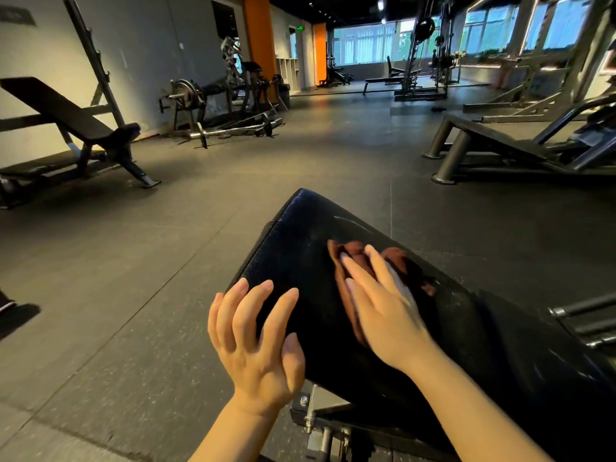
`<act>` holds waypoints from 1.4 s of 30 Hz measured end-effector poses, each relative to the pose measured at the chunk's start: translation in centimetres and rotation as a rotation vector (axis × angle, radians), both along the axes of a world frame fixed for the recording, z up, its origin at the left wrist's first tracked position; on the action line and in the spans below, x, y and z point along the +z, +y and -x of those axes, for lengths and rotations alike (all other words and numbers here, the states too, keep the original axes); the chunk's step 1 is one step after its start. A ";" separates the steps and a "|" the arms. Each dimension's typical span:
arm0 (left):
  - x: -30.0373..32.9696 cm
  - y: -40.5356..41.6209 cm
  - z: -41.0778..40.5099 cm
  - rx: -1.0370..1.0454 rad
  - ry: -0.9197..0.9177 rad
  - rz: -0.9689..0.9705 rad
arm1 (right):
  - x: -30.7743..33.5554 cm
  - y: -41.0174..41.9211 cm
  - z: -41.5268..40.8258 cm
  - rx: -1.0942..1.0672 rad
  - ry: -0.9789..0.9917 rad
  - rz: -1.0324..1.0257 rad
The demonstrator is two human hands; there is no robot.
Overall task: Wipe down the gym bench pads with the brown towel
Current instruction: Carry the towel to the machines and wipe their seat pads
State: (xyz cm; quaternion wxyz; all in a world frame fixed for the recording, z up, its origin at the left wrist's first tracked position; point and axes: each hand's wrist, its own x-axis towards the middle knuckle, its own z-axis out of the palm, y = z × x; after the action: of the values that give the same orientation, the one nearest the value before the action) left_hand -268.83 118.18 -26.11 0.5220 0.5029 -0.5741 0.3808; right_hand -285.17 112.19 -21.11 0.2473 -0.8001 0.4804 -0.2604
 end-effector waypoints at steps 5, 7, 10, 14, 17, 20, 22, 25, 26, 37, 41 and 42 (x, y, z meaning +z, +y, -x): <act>-0.3 -0.2 0.1 -0.007 0.027 0.021 | -4.6 0.7 7.4 -0.214 -0.011 -0.139; -0.3 -0.3 0.2 -0.006 0.024 0.030 | -6.0 0.8 9.1 -0.293 -0.048 -0.195; -0.2 -0.6 0.1 0.009 0.018 0.042 | -4.9 1.2 8.4 -0.386 -0.041 -0.306; -0.2 -0.6 0.2 0.012 0.023 0.043 | -1.9 2.2 4.0 -0.176 0.008 -0.139; -0.3 -0.2 0.3 0.009 0.025 0.006 | 0.2 2.6 -0.5 0.092 0.084 0.057; -0.3 0.5 0.4 0.023 0.023 -0.034 | 1.4 2.4 -2.3 0.194 0.061 0.151; -0.2 0.8 0.6 0.031 0.030 -0.065 | 0.6 1.6 -1.1 0.165 0.032 0.115; -0.1 0.7 0.9 0.041 0.057 -0.060 | -2.0 0.8 3.2 0.007 0.026 0.007; -0.2 0.6 1.0 0.040 0.065 -0.049 | -3.3 0.7 5.0 -0.068 0.022 -0.029; -0.3 -0.2 1.4 0.030 0.078 0.023 | -7.0 2.5 8.5 -0.430 -0.126 -0.239; -0.4 -0.1 1.1 0.042 0.059 -0.008 | -2.9 6.3 1.7 -0.068 -0.028 0.074; -0.5 0.0 0.9 0.041 0.050 -0.012 | -2.7 6.9 0.5 -0.028 -0.018 0.131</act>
State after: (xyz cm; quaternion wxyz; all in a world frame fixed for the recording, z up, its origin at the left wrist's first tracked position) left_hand -269.77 118.19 -26.57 0.5252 0.5271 -0.5528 0.3752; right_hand -285.65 119.05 -23.84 0.1950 -0.8056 0.4711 -0.3018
